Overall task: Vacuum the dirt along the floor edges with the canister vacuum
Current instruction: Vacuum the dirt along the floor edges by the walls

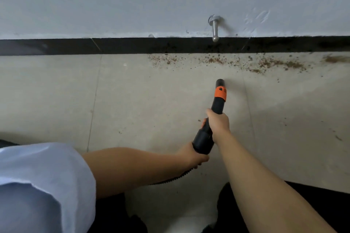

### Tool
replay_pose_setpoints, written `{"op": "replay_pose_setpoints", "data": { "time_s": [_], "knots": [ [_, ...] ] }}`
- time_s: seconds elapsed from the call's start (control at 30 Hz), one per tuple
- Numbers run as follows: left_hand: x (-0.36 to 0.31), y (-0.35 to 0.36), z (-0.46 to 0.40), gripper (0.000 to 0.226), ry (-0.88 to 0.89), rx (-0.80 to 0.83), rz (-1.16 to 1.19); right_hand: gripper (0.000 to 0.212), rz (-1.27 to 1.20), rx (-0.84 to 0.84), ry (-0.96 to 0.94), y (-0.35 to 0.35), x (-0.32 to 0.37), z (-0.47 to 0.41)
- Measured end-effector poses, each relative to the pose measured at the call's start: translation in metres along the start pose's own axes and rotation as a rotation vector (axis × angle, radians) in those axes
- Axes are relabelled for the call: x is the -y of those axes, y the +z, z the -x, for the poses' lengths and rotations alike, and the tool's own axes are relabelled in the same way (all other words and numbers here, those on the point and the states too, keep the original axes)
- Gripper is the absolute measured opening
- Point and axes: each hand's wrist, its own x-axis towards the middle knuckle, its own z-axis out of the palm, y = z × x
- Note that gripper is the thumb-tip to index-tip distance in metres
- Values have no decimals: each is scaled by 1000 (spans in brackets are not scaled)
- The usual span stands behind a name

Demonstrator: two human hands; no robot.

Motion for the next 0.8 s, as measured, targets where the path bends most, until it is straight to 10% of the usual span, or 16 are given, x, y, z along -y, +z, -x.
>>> {"op": "replay_pose_setpoints", "data": {
  "time_s": [0.8],
  "knots": [
    [8, -27, 10, 23, -57, -268, 268, 6, 219, 327, -67, 68, 19, 9]
  ]
}}
